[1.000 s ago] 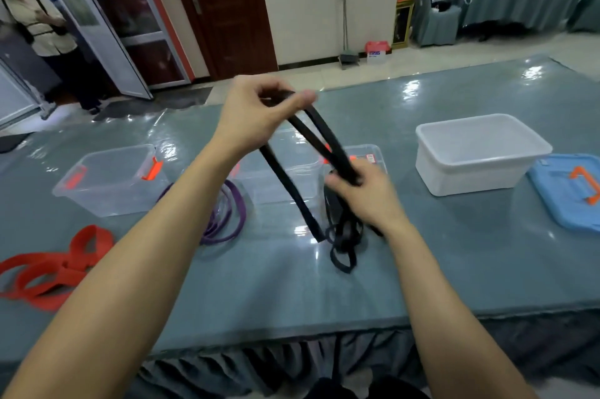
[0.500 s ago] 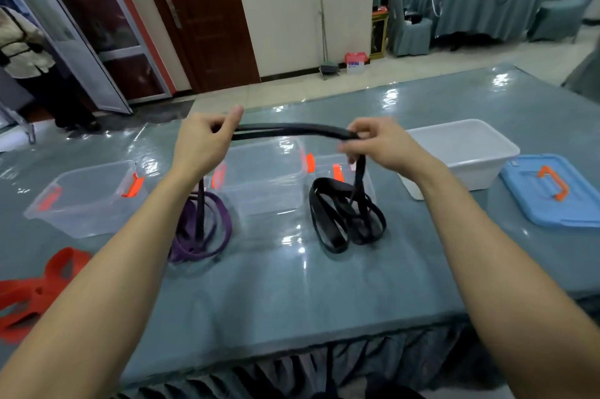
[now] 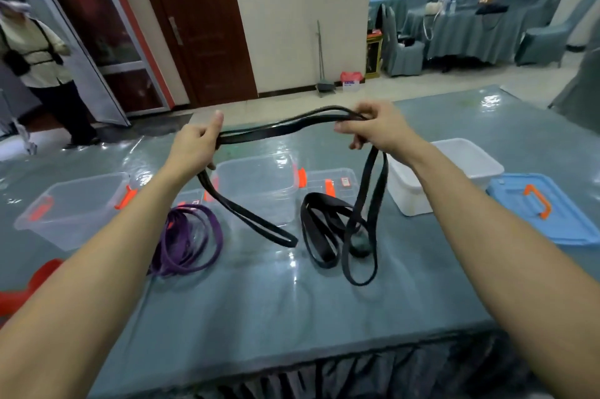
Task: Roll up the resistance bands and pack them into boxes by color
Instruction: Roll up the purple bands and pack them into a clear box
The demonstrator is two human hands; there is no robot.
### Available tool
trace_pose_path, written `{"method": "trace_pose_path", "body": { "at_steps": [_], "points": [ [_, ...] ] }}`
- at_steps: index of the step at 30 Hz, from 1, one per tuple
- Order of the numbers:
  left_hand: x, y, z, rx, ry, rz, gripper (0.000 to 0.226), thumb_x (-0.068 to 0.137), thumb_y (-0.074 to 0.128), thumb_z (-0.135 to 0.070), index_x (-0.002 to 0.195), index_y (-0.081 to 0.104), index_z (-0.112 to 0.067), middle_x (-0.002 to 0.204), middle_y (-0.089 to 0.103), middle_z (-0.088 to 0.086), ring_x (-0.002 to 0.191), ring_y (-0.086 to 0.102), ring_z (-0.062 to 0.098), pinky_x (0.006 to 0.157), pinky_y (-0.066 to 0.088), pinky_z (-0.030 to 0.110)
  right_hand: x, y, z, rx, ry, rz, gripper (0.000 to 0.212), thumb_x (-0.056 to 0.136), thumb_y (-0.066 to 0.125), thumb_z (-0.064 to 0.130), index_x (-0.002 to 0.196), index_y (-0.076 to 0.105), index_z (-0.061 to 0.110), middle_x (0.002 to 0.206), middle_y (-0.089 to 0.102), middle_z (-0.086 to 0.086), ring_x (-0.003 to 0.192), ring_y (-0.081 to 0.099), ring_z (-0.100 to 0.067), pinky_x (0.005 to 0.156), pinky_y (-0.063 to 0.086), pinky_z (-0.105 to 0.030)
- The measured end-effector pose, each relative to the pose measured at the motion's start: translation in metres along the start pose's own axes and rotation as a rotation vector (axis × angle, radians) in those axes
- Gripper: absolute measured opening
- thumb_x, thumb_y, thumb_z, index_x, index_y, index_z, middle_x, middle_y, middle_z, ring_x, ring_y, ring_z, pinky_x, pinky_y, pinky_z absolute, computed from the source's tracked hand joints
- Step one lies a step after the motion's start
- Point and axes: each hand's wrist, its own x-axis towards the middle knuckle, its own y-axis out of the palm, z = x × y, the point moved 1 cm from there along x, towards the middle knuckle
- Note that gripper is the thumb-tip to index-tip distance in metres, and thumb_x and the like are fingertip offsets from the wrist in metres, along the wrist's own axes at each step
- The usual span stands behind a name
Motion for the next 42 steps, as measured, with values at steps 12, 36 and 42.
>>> {"method": "trace_pose_path", "body": {
  "at_steps": [12, 36, 42],
  "points": [
    [-0.041, 0.064, -0.084, -0.453, 0.052, 0.717, 0.074, 0.09, 0.081, -0.059, 0.152, 0.057, -0.028, 0.138, 0.076, -0.003, 0.132, 0.067, 0.008, 0.121, 0.04, 0.036, 0.013, -0.009, 0.105, -0.253, -0.114, 0.32, 0.021, 0.086, 0.084, -0.002, 0.103, 0.072, -0.004, 0.089, 0.075, -0.023, 0.067, 0.073, -0.028, 0.067, 0.065, -0.036],
    [-0.011, 0.044, -0.202, -0.673, 0.167, 0.693, 0.037, 0.112, 0.058, -0.038, 0.105, 0.078, -0.008, 0.077, 0.057, 0.001, 0.063, 0.051, 0.016, 0.065, 0.051, 0.031, -0.019, 0.081, -0.052, 0.227, 0.011, 0.137, 0.097, 0.064, 0.096, 0.065, 0.147, 0.06, 0.03, 0.142, 0.067, 0.014, 0.132, 0.062, 0.0, 0.109, 0.048, -0.022],
    [-0.01, 0.039, -0.206, -0.761, 0.136, 0.617, 0.036, 0.113, 0.056, -0.036, 0.097, 0.077, -0.011, 0.075, 0.061, 0.0, 0.065, 0.055, 0.015, 0.073, 0.055, 0.032, -0.022, 0.116, -0.06, 0.365, 0.083, 0.216, 0.045, 0.076, 0.097, 0.03, 0.116, 0.078, 0.018, 0.097, 0.083, 0.0, 0.102, 0.078, -0.021, 0.105, 0.058, -0.05]
  ]
}}
